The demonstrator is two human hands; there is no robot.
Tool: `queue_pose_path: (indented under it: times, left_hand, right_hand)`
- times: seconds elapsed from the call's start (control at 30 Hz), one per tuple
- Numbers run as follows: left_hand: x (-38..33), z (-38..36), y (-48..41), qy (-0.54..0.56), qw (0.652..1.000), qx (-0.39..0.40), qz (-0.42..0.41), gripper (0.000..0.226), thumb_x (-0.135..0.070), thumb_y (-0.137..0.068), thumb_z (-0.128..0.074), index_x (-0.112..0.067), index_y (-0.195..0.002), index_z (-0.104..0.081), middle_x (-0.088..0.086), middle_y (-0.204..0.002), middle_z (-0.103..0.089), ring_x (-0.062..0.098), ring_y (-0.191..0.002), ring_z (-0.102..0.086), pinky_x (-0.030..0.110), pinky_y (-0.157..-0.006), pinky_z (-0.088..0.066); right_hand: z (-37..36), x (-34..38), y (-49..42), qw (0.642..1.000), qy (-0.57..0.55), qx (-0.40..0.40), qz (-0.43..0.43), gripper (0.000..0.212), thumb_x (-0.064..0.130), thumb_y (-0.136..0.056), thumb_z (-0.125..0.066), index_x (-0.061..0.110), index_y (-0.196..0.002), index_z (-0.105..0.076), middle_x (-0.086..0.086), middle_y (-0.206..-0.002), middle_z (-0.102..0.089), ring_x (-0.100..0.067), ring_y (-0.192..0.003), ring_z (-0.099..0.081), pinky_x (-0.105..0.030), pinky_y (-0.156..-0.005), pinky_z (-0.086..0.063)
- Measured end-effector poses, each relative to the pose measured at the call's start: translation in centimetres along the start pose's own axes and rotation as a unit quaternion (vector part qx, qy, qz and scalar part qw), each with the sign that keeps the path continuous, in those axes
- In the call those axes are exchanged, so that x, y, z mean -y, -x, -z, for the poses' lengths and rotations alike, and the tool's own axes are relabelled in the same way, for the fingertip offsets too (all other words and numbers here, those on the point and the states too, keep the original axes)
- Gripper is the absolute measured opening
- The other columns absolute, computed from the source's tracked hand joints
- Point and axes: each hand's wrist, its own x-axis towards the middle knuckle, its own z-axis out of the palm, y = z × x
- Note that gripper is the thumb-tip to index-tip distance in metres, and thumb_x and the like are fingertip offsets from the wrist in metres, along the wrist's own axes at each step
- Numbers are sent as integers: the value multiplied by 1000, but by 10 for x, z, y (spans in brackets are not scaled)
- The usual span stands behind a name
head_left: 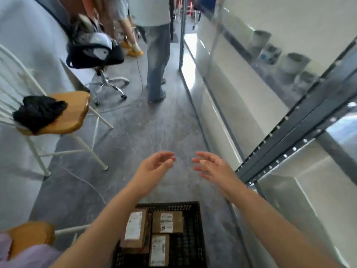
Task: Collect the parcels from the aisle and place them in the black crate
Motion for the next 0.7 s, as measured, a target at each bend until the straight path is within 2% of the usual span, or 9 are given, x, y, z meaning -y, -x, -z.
queue_pose_path:
  times: [0.1, 0.2, 0.27, 0.37, 0.43, 0.47, 0.6, 0.7]
  left_hand:
    - [-130, 13, 9, 8, 998, 18, -67, 17, -8, -94, -51, -13, -108, -59, -3, -95, -67, -11, -70, -63, 3, -67, -45]
    - [-225, 24, 18, 2, 991, 30, -133, 15, -15, -95, -52, -18, -107, -60, -10, -92, -68, -8, -73, -65, 6, -66, -46]
    - [-262, 28, 27, -5, 985, 45, -169, 17, -15, -95, -51, -15, -110, -60, -5, -95, -68, 0, -77, -65, 9, -68, -47]
    - [-289, 29, 41, 2, 976, 81, -203, 20, -14, -96, -51, -12, -113, -60, 2, -102, -68, 13, -88, -64, 20, -80, -50]
    - [-298, 22, 49, 16, 967, 115, -226, 15, -16, -95, -52, -20, -105, -62, -1, -99, -69, 14, -88, -65, 31, -84, -48]
    - [-302, 17, 53, 24, 963, 128, -236, 14, -16, -95, -52, -20, -104, -62, -3, -97, -69, 13, -87, -65, 31, -84, -47]
    - [-310, -19, 80, 25, 935, 226, -272, 20, -14, -96, -49, -11, -114, -59, -4, -95, -67, 5, -81, -65, 20, -78, -49]
    - [-309, -56, 111, 35, 912, 297, -281, 16, -13, -96, -50, -15, -107, -60, -3, -93, -68, 1, -77, -66, 16, -71, -51]
  right_hand:
    - [34, 116, 55, 994, 43, -46, 91, 21, 8, -97, -44, 17, -114, -52, 7, -94, -63, -8, -77, -60, -22, -72, -44]
    - [54, 201, 100, 977, 84, -98, 167, 18, 11, -96, -46, 21, -109, -55, 9, -93, -64, -8, -80, -62, -26, -77, -46]
    - [58, 231, 126, 967, 98, -122, 199, 17, 15, -95, -49, 29, -101, -57, 10, -94, -66, -9, -83, -64, -30, -82, -48]
    - [56, 245, 165, 955, 104, -159, 226, 16, 19, -95, -50, 30, -104, -57, 10, -97, -68, -11, -88, -66, -31, -86, -51]
    - [55, 243, 195, 946, 94, -200, 235, 18, 18, -95, -50, 24, -111, -57, 7, -98, -69, -12, -88, -67, -30, -86, -50]
    - [54, 241, 209, 943, 86, -219, 236, 21, 17, -95, -50, 21, -114, -57, 5, -99, -69, -13, -89, -67, -29, -86, -51]
    - [55, 218, 277, 911, 69, -334, 233, 24, 20, -96, -48, 22, -118, -56, 5, -104, -68, -13, -95, -67, -25, -86, -53]
    - [58, 198, 337, 884, 53, -406, 225, 22, 19, -97, -46, 23, -116, -55, 8, -101, -67, -12, -92, -67, -23, -84, -54]
